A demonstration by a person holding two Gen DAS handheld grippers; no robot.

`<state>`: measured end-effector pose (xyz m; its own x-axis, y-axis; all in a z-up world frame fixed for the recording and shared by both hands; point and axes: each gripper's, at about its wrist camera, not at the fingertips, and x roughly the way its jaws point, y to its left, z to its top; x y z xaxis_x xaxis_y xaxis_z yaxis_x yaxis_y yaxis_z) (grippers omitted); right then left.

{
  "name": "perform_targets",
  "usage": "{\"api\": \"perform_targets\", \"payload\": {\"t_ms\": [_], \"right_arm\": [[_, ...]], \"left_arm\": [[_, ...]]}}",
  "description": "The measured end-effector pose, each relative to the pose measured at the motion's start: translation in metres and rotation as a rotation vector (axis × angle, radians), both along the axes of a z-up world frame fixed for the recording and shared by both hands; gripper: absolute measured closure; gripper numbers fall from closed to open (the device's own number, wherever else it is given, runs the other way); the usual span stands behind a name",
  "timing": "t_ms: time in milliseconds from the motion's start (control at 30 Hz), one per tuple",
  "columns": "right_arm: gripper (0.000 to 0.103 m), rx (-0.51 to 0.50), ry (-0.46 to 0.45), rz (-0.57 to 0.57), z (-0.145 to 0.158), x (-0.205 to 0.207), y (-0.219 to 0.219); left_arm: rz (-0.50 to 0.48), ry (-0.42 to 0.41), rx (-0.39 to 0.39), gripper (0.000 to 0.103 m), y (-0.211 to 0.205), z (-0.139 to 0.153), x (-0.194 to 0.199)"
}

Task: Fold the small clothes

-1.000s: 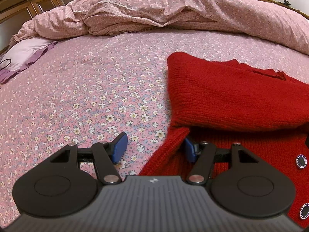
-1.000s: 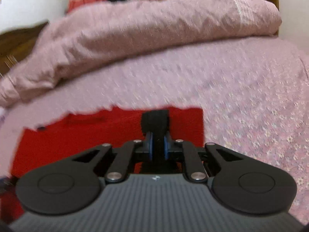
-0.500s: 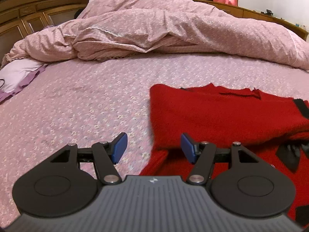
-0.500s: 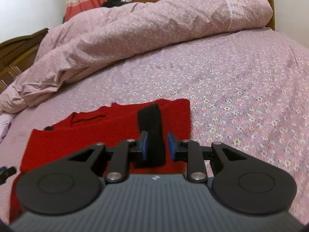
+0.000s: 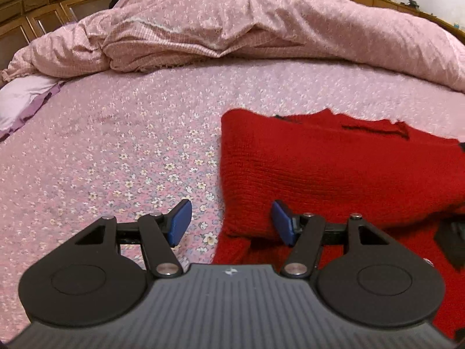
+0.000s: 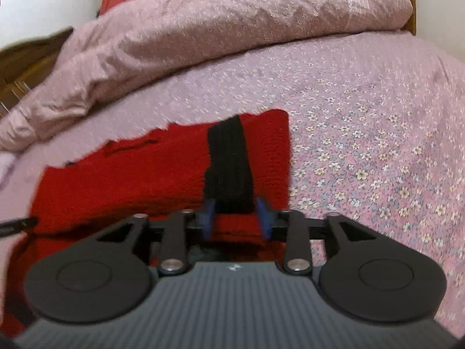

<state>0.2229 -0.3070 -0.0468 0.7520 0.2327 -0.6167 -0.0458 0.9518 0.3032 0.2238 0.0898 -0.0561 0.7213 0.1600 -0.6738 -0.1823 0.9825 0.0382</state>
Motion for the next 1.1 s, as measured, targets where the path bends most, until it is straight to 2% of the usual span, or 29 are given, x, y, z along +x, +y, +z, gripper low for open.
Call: {"api": "perform_targets", "payload": {"t_ms": [67, 333, 567, 833, 1100], "right_arm": [[0.037, 0.036, -0.015, 0.0, 0.006, -0.01, -0.002], [0.037, 0.028, -0.023, 0.041, 0.024, -0.06, 0.006], [0.037, 0.056, -0.035, 0.061, 0.034, -0.11, 0.007], [0.037, 0.041, 0.0, 0.049, 0.033, -0.157, 0.005], [0.037, 0.019, 0.011, 0.029, 0.024, -0.194, -0.001]], "left_arm": [[-0.015, -0.002, 0.008, 0.036, -0.001, 0.007, -0.011], [-0.035, 0.003, -0.017, 0.036, 0.003, 0.026, -0.07], [-0.051, 0.029, -0.072, 0.036, 0.012, 0.034, -0.122], [-0.059, 0.073, -0.052, 0.036, 0.01, 0.027, -0.168], [-0.075, 0.137, -0.054, 0.036, 0.006, 0.004, -0.196]]}}
